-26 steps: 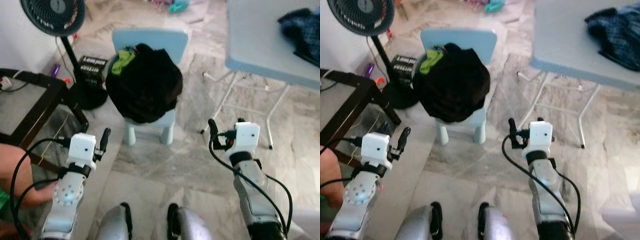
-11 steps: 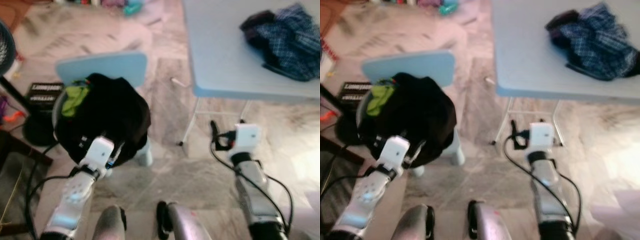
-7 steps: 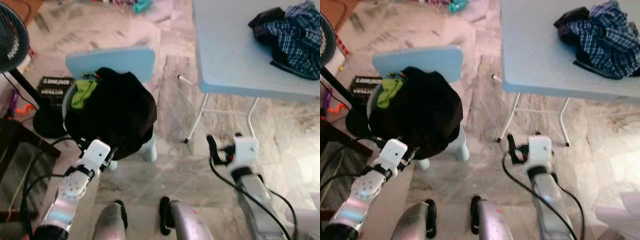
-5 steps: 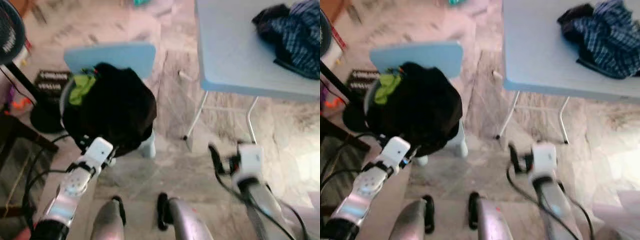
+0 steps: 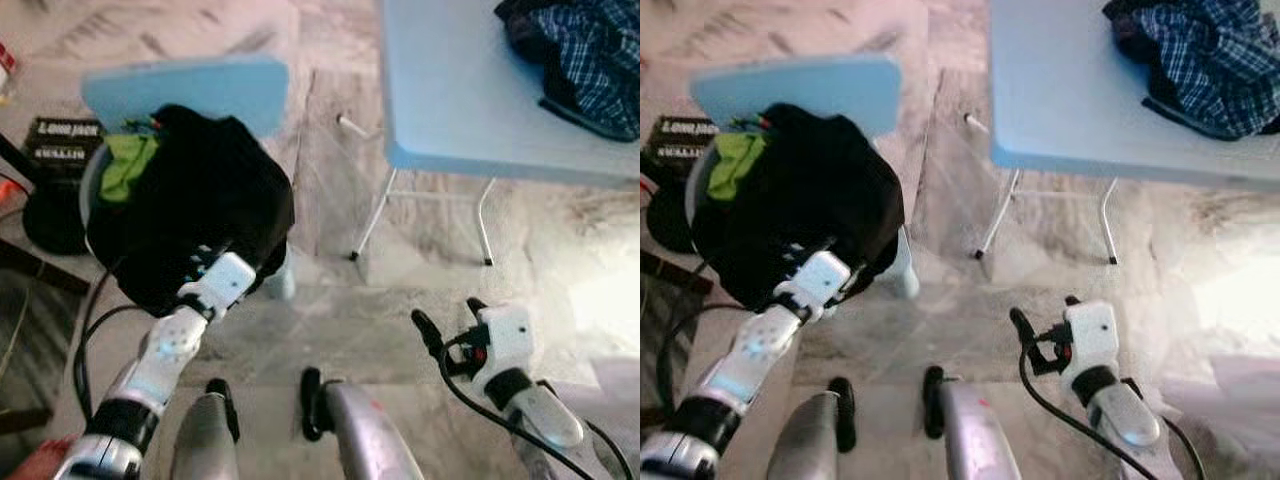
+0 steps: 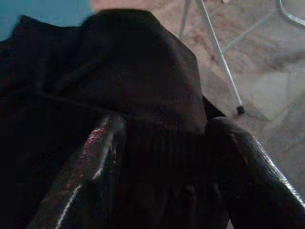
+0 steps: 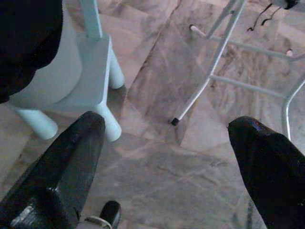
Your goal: Hang hanger
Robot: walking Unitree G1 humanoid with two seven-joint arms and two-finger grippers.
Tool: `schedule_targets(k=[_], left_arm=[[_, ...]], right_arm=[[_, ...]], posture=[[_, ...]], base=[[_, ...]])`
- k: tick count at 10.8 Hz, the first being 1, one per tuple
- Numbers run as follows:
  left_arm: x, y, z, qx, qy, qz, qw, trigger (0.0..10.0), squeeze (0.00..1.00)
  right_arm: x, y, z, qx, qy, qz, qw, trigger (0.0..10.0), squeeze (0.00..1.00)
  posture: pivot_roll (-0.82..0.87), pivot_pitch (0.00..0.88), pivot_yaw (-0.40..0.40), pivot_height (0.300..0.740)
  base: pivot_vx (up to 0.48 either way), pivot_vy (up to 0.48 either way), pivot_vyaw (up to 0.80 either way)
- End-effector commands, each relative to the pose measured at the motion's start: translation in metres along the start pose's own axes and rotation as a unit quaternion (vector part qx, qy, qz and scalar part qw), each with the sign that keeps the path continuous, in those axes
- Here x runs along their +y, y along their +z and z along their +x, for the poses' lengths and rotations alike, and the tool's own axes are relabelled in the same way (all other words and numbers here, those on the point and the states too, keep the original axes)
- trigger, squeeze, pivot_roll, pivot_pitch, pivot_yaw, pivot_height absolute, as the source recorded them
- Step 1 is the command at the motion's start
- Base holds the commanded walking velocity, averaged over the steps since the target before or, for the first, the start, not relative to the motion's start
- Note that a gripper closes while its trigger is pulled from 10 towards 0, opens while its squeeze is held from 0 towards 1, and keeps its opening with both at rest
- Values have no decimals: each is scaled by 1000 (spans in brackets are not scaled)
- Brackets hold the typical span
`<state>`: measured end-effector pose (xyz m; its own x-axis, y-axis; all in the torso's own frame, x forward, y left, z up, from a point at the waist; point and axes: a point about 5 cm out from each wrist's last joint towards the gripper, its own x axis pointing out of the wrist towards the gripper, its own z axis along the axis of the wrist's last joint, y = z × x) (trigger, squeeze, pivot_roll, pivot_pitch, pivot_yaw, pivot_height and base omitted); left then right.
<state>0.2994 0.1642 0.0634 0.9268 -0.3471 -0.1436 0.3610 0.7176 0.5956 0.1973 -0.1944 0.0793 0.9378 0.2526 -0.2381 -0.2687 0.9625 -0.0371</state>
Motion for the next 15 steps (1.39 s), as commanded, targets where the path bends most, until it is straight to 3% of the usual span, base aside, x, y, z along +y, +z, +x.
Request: schedule_targets(k=[1,3,5,8,10,11,13,15], left_arm=[[-8,-10,-2,26,-19,14,999,10000,0],[-5,-17,-1,55,-14,37,998,10000,0],[-9,-19,-3,48,-27,77,996,10000,0],[18,-10,-2,36,70,77,994,10000,0],[20,-7,-7,35,91,111,989,10000,0],[17,-14,-9,56,89,96,990,10000,0],[16,-10,-8,54,91,89,990,10000,0],[-4,-15,-4,79,27,49,995,10000,0]], right_arm=[[0,-4,-5,15,6,0,1000,10000,0],[0,-3,-5,18,12,-6,1000,10000,0],[-5,0,-5,11,-6,-3,1000,10000,0],[-9,1,-5,9,-12,-8,1000,10000,0],[-4,0,0,10,-4,-5,1000,10000,0],[-3,-1,1,11,0,-5,1000,10000,0],[-5,-1,3,13,1,-7,1000,10000,0],[-1,-3,5,16,4,-8,1000,10000,0]], posture=[[-149,381,-156,740],[-154,379,-157,740],[-158,380,-163,740],[-160,377,-159,740],[-144,380,-158,740],[-141,379,-160,740],[-141,380,-157,740],[-140,380,-156,740]], base=[[0,0,0],[0,0,0],[0,0,0],[0,0,0],[0,0,0],[0,0,0],[0,0,0],[0,0,0]])
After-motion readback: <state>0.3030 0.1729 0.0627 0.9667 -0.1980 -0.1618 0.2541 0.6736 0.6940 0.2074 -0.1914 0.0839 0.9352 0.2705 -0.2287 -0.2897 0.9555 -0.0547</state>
